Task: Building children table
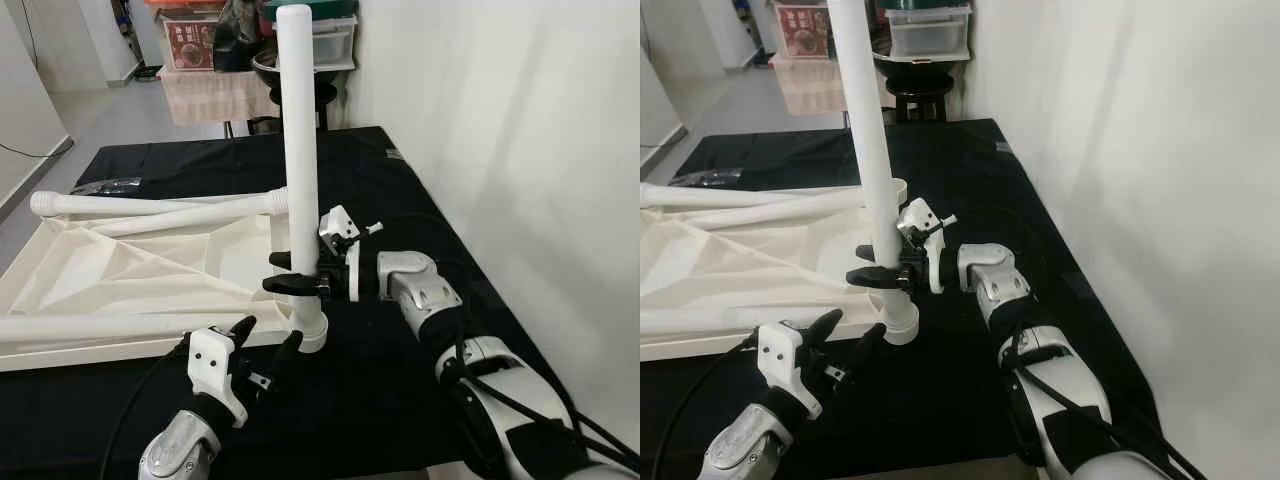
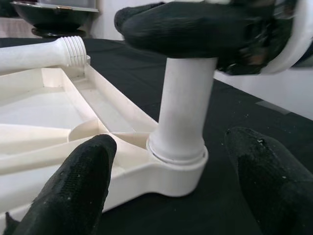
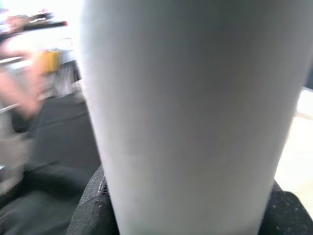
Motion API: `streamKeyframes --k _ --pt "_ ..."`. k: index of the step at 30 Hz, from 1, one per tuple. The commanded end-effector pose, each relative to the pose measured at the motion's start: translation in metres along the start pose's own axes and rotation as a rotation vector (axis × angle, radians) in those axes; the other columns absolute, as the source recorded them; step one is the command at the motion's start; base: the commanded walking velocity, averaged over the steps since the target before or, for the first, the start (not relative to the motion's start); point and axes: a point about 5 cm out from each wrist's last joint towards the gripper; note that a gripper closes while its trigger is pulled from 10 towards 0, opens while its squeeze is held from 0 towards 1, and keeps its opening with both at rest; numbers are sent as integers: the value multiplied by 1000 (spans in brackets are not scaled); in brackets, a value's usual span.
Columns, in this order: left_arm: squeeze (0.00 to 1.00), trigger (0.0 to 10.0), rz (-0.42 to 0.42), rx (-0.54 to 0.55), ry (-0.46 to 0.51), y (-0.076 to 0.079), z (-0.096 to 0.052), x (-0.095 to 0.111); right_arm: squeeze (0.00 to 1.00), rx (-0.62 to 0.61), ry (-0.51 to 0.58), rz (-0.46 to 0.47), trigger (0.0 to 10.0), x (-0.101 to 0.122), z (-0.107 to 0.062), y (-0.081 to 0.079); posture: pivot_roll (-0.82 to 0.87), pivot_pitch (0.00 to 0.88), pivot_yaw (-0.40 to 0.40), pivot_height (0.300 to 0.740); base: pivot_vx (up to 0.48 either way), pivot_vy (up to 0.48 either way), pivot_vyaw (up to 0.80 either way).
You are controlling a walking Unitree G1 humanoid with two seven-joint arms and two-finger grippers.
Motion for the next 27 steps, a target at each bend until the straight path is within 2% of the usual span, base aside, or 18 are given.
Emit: streamKeyframes --k 1,2,3,4,5,6,8,13,14,15,16,17,19,20,24,25,26,27 --pt "0 10000 3 6 5 0 -2 2 0 -507 -31 237 0 -40 -9 11 27 0 -31 740 0 0 0" --pt "0 10000 3 6 6 -1 -2 3 0 -784 -32 360 0 -56 -19 11 27 0 -31 740 0 0 0" --pt "0 10000 5 6 4 -2 -3 3 0 -784 -55 272 0 -67 -21 -7 7 0 -8 740 0 0 0" --pt "0 10000 7 4 1 -3 -2 2 0 -710 -59 204 0 -68 -17 -20 -7 0 1 740 0 0 0" --pt "0 10000 7 4 1 -3 -2 2 0 -710 -59 204 0 -68 -17 -20 -7 0 1 740 0 0 0" --pt "0 10000 8 2 -2 -4 -2 1 0 -615 -61 165 0 -65 -12 -25 -7 0 1 740 0 0 0" --pt "0 10000 4 0 -5 -4 -1 0 0 -562 -76 126 0 -63 -10 -23 10 0 -5 740 0 0 0" --pt "0 10000 4 1 -5 -4 -1 0 0 -569 -100 122 0 -62 -13 -12 14 0 -8 740 0 0 0" --pt "0 10000 6 6 -4 -4 -1 0 0 -596 -110 122 549 -62 -13 -12 16 0 -12 740 0 0 0" --pt "0 10000 6 6 -4 -4 -1 0 0 -596 -110 122 549 -62 -13 -12 16 0 -12 740 0 0 0" --pt "0 10000 9 8 -3 -4 0 0 47 -583 -117 129 10000 -59 -13 -13 17 0 -13 740 0 0 0" --pt "0 10000 9 7 -4 -4 0 0 992 -538 -122 131 10000 -53 -12 -16 23 0 -12 740 0 0 0" --pt "0 10000 8 5 -5 -4 0 -1 1000 -492 -125 134 10000 -48 -11 -18 23 0 -12 740 0 0 0" --pt "0 10000 6 1 -7 -4 0 -1 1000 -437 -137 137 10000 -44 -11 -17 29 0 -9 740 0 0 0" --pt "0 10000 4 -1 -9 -4 0 -1 1000 -407 -144 139 10000 -41 -11 -16 29 0 -9 740 0 0 0" --pt "0 10000 39 -48 -22 1 1 -1 886 -346 -124 106 10000 -29 -11 -7 39 0 -11 740 0 0 0" --pt "0 10000 39 -48 -22 1 1 -1 886 -346 -124 106 10000 -29 -11 -7 39 0 -11 740 0 0 0" --pt "0 10000 68 -127 -37 7 -1 1 0 -273 -108 75 10000 -16 -10 2 45 0 -18 740 0 0 0"
Point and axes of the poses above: a point about 5 cm out from each wrist's last joint towards the gripper, its own z axis pointing out of the wrist towards the gripper, its own x axis along the axis of the wrist's last joint, y = z × x, and after that the axes turned 7 degrees about z, right-handed
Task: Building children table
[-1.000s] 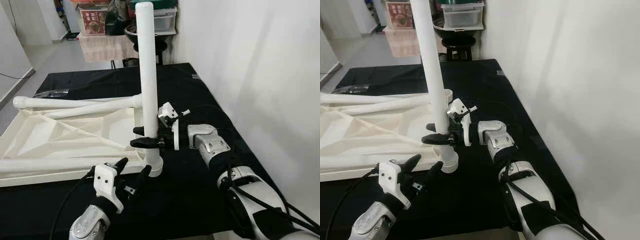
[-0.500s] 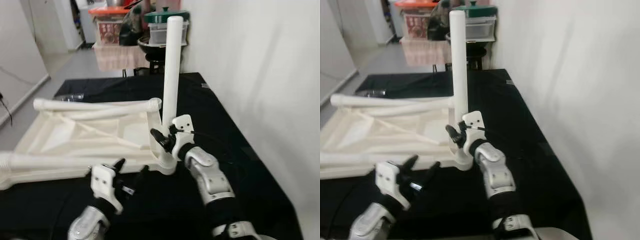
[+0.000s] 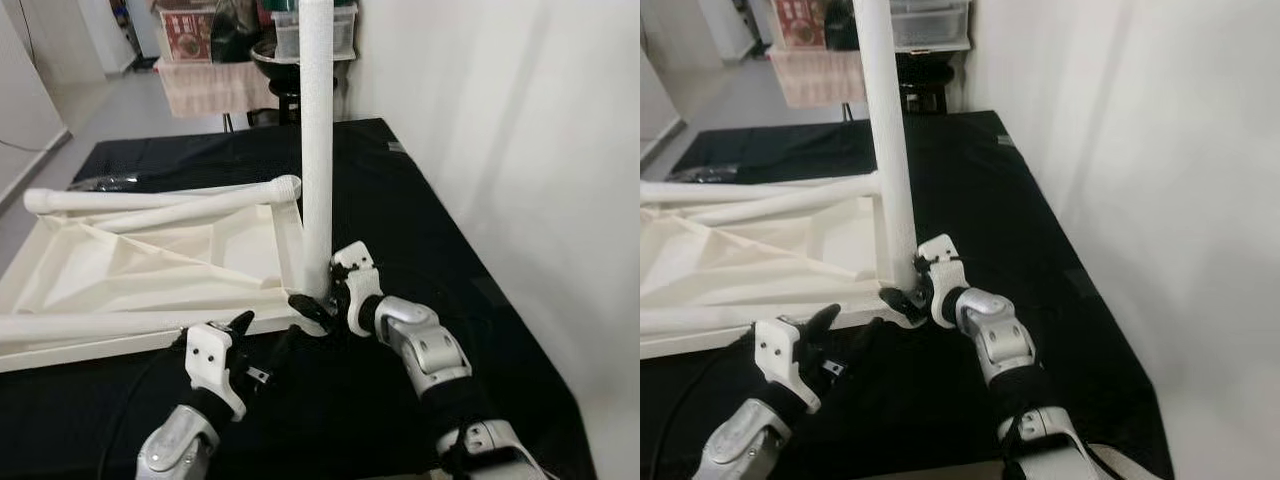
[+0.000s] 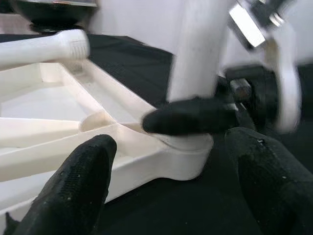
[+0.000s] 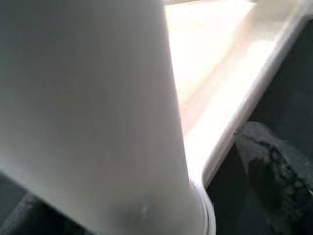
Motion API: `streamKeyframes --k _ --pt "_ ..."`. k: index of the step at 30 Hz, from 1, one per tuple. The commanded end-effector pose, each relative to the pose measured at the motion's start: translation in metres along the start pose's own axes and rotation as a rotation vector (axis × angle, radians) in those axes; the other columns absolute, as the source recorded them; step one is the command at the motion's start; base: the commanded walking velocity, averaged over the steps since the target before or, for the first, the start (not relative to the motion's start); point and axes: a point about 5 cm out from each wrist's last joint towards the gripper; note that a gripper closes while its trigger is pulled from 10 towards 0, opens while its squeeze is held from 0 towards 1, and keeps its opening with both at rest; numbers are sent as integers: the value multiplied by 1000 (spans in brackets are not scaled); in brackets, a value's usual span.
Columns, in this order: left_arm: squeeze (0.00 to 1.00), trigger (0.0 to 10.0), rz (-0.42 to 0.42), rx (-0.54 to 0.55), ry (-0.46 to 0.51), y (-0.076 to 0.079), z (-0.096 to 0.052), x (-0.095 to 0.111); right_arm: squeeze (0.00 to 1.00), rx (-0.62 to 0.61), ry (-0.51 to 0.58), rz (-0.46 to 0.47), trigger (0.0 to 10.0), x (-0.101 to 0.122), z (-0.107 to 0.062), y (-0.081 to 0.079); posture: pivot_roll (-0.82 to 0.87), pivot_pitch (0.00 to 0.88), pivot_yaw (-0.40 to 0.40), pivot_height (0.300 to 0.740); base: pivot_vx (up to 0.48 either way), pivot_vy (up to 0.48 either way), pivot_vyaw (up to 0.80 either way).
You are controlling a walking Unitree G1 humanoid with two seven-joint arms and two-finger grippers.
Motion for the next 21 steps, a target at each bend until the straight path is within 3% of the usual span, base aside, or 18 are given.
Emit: streamKeyframes --k 1,4,9,10,12,13,18,19,21 --pt "0 10000 49 -136 -36 11 -3 2 0 125 72 -76 10000 28 4 2 49 0 -19 740 0 0 0" --pt "0 10000 53 -221 -51 18 -7 3 0 193 76 -123 10000 39 7 2 53 0 -22 740 0 0 0" --pt "0 10000 42 -244 -49 22 -10 4 0 222 68 -131 10000 44 10 0 64 0 -25 740 0 0 0" --pt "0 10000 31 -230 -39 23 -11 4 0 227 56 -130 4353 46 13 -1 74 0 -30 740 0 0 0" --pt "0 10000 27 -220 -35 22 -12 4 0 227 51 -130 4353 46 14 -2 74 0 -30 740 0 0 0" --pt "0 10000 27 -207 -33 22 -11 3 0 220 45 -127 0 46 15 -1 74 0 -32 740 0 0 0" --pt "0 10000 24 -181 -26 21 -11 2 0 203 26 -126 0 43 13 3 71 0 -35 740 0 0 0" --pt "0 10000 19 -147 -20 18 -9 3 0 158 18 -106 0 34 8 14 59 0 -37 740 0 0 0" --pt "0 10000 18 -135 -18 16 -9 3 0 141 20 -94 0 30 6 17 59 0 -37 740 0 0 0"
Point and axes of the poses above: a point about 5 cm out from each wrist's last joint towards the gripper, its own z axis pointing out of the wrist towards the gripper, its own x axis along the axis of the wrist's last joint, y = z × x, and after that the axes turned 7 degrees about z, right-handed
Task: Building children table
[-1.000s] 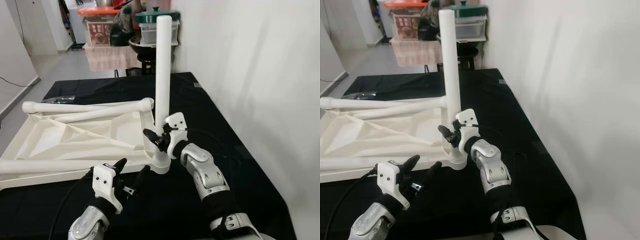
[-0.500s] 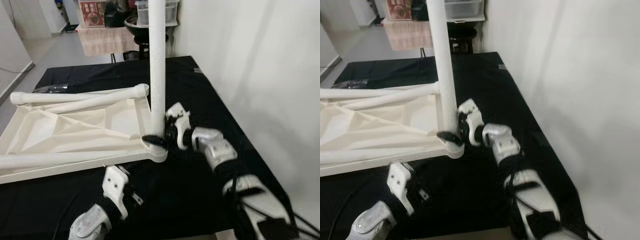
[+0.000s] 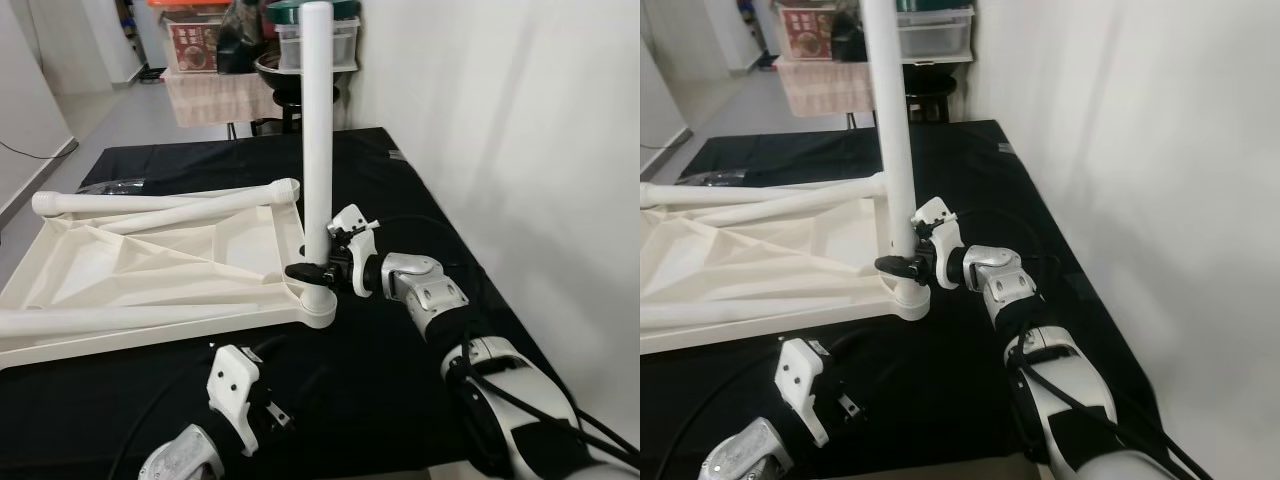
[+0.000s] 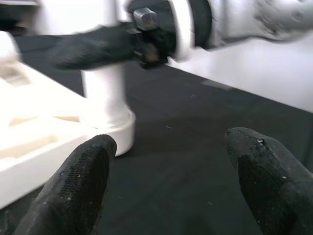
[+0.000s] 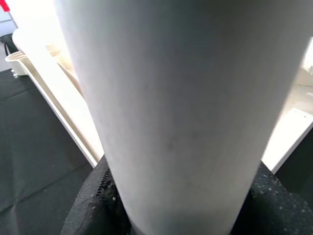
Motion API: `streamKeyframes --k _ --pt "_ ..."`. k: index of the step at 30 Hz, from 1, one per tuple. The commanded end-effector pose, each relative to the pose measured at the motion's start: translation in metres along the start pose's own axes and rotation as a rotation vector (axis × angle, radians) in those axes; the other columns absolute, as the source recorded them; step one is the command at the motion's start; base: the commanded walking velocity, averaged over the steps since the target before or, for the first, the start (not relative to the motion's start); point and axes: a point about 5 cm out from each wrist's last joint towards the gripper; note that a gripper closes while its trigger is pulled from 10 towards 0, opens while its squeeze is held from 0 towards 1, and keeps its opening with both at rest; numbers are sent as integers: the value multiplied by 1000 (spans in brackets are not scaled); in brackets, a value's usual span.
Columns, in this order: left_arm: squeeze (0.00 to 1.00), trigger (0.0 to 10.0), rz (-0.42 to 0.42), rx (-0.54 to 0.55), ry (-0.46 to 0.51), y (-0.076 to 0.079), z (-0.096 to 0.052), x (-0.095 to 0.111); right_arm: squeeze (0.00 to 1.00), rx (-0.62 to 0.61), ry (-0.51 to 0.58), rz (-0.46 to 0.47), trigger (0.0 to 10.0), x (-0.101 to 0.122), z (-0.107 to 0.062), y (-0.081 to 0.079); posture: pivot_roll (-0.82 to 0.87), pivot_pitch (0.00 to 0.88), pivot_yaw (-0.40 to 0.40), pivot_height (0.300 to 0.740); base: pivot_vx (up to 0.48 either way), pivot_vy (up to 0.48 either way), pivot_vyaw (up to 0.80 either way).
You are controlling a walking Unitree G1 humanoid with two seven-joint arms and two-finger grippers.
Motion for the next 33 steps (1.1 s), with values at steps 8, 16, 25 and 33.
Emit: streamKeyframes --k 8,16,25,33 --pt "0 10000 -17 51 1 -9 -2 0 0 5 -5 107 0 -46 -23 2 20 0 -13 740 0 0 0" --pt "0 10000 0 206 17 -25 -2 4 0 -711 8 200 0 -80 -52 -14 -15 0 10 740 0 0 0" --pt "0 10000 7 276 7 -29 -2 1 804 -507 23 126 10000 -54 -18 -25 -2 0 14 740 0 0 0" --pt "0 10000 1 273 5 -29 2 0 1000 -207 154 53 10000 -7 -5 -32 4 0 11 740 0 0 0"
Point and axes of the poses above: a point about 5 cm out from each wrist's last joint towards the gripper, its own z axis pointing out of the wrist towards the gripper, its own x axis along the axis of the wrist's last joint, y = z × x, and after that the axes turned 7 degrees about z, right-handed
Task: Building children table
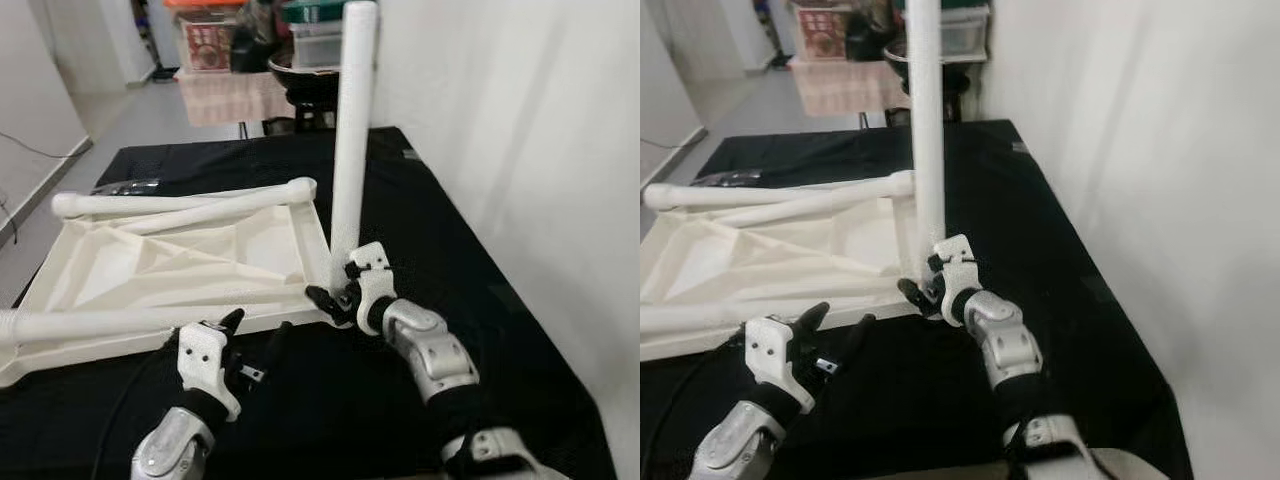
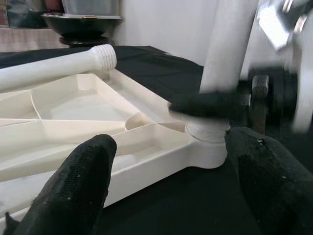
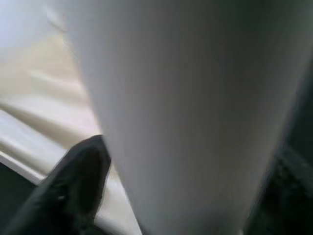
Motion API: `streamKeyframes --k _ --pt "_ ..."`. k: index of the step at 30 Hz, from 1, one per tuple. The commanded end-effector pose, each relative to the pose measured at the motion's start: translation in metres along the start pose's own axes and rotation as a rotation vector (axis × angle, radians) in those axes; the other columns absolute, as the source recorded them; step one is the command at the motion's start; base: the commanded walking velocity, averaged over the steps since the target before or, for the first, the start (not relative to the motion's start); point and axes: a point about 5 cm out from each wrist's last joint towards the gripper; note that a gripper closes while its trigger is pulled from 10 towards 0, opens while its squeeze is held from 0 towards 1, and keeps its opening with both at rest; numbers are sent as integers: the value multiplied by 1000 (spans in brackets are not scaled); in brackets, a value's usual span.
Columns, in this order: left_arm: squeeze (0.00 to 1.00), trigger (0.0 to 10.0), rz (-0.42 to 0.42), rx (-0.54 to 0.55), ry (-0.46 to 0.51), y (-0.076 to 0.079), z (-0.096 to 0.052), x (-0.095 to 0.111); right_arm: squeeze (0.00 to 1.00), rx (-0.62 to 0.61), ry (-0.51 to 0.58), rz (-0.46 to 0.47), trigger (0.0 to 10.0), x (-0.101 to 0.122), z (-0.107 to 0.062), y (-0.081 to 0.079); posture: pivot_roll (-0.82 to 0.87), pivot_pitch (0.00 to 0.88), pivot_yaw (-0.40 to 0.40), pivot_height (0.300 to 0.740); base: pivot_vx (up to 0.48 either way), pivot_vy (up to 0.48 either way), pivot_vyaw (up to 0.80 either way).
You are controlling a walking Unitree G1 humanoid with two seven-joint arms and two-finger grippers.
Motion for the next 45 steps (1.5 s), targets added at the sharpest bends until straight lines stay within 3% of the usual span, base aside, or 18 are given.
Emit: streamKeyframes --k 1,2,3,8,12,18,19,20,28,32,33,35,36,38,39,41,43,45 --pt "0 10000 10 7 -26 0 0 -6 1000 169 74 -40 10000 21 5 -15 10 0 8 740 0 0 0" --pt "0 10000 10 7 -26 0 0 -6 1000 169 74 -40 10000 21 5 -15 10 0 8 740 0 0 0" --pt "0 10000 11 9 -26 0 1 -6 0 296 79 -88 10000 31 6 -18 10 0 8 740 0 0 0" --pt "0 10000 15 14 -26 0 3 -8 0 568 24 -168 10000 46 11 -21 22 0 -1 740 0 0 0" --pt "0 10000 14 15 -26 0 4 -8 0 665 -30 -194 10000 44 15 -22 31 0 -7 740 0 0 0" --pt "0 10000 12 13 -29 1 5 -10 0 730 -92 -108 10000 34 18 -20 46 0 -10 740 0 0 0" --pt "0 10000 12 13 -29 1 5 -10 0 711 -95 -115 3373 33 19 -19 49 0 -11 740 0 0 0" --pt "0 10000 10 13 -29 1 5 -11 0 697 -95 -99 0 32 19 -17 48 0 -11 740 0 0 0" --pt "0 10000 4 13 -26 2 3 -10 0 608 -70 -60 0 23 12 3 41 0 -10 740 0 0 0" --pt "0 10000 3 13 -24 2 2 -9 0 506 -80 -45 0 7 2 17 32 0 -8 740 0 0 0" --pt "0 10000 3 13 -24 1 1 -9 0 341 -110 -10 0 -11 -2 26 31 0 -15 740 0 0 0" --pt "0 10000 3 13 -24 1 1 -9 0 341 -110 -10 0 -11 -2 26 31 0 -15 740 0 0 0" --pt "0 10000 4 13 -24 1 -1 -8 0 -50 -95 28 0 -27 -5 41 40 0 -21 740 0 0 0" --pt "0 10000 4 13 -24 1 -1 -8 0 -50 -95 28 0 -27 -5 41 40 0 -21 740 0 0 0" --pt "0 10000 10 11 -27 0 -2 -8 0 -235 -119 33 0 -50 -22 36 27 0 -22 740 0 0 0" --pt "0 10000 10 11 -27 0 -2 -8 0 -235 -119 33 0 -50 -22 36 27 0 -22 740 0 0 0" --pt "0 10000 10 5 -29 0 -3 -7 0 -445 -144 42 0 -64 -61 43 9 0 -20 740 0 0 0" --pt "0 10000 10 3 -30 0 -3 -7 0 -447 -154 45 0 -66 -68 44 9 0 -20 740 0 0 0"
Point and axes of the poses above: a point about 5 cm out from each wrist's last joint towards the gripper, its own z axis pointing out of the wrist towards the gripper, its own x axis along the axis of the wrist's last joint, y = z × x, and after that the axes turned 7 degrees about z, right-handed
